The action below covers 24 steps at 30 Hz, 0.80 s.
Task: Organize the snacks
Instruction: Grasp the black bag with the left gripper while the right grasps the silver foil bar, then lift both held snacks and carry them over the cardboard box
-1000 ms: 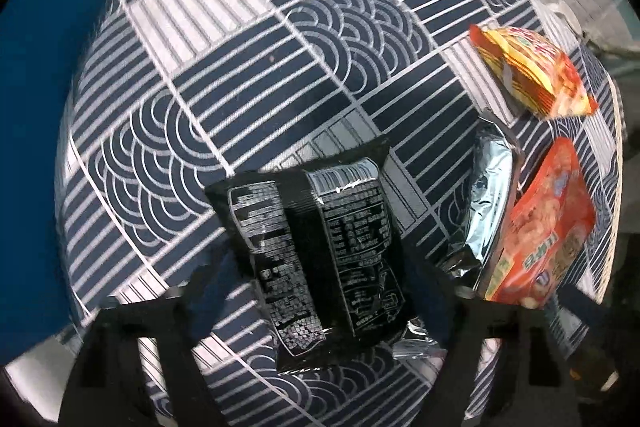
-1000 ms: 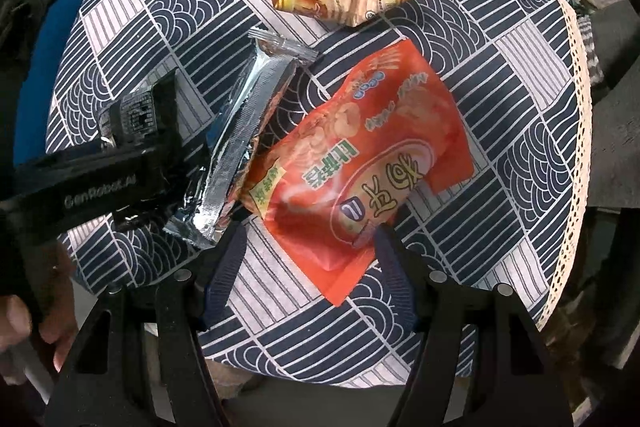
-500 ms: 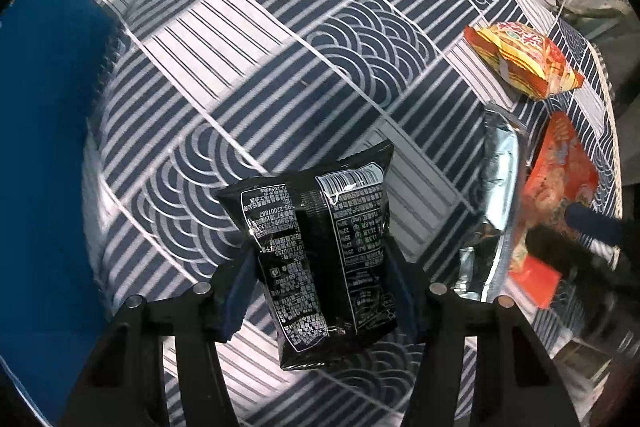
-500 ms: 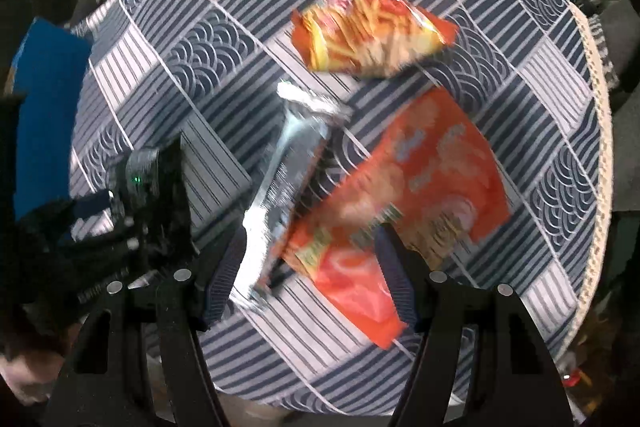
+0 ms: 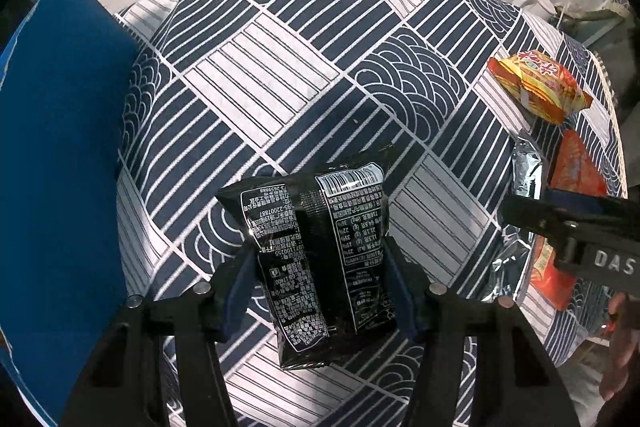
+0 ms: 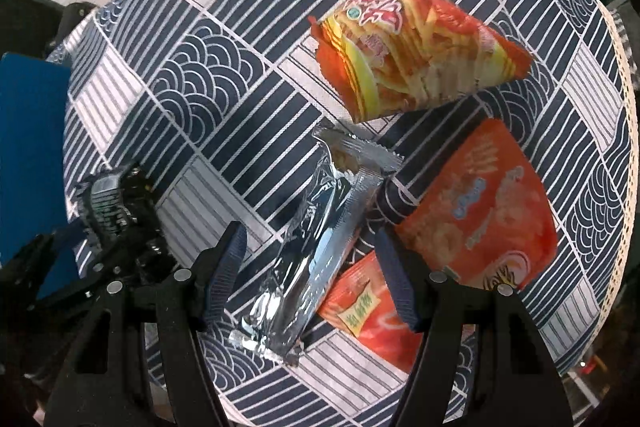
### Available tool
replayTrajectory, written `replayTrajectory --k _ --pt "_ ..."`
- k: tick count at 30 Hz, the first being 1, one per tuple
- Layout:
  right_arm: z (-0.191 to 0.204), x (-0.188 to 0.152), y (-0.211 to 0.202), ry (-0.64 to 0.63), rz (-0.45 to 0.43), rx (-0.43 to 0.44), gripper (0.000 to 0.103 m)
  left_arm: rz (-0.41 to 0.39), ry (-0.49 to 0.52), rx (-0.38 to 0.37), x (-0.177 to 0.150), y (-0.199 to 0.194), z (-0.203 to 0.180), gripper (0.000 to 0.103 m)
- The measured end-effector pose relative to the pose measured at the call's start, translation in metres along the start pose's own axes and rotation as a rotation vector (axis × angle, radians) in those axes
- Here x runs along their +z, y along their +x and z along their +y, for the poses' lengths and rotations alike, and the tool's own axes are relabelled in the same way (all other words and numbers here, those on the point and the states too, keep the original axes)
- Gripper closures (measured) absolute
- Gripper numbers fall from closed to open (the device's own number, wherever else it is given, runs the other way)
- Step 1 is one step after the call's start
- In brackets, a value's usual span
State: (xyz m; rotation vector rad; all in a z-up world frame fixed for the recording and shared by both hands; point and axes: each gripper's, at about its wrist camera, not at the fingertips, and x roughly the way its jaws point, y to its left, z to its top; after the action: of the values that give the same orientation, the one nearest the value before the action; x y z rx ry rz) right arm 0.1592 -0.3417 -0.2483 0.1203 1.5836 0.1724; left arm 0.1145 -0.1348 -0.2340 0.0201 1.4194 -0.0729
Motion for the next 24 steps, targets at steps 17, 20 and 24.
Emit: replayTrajectory --k 17,20,24 --pt "0.037 -0.018 0.029 -0.104 0.035 -0.027 0.075 -0.013 0.017 -0.035 -0.012 0.001 0.01 0.042" --pt "0.039 -0.019 0.025 -0.132 0.029 -0.032 0.075 -0.018 0.014 -0.039 -0.016 0.001 0.013 0.042" --pt "0.042 -0.028 0.013 -0.164 0.003 -0.034 0.075 -0.038 0.022 -0.032 -0.02 -0.013 0.018 0.042"
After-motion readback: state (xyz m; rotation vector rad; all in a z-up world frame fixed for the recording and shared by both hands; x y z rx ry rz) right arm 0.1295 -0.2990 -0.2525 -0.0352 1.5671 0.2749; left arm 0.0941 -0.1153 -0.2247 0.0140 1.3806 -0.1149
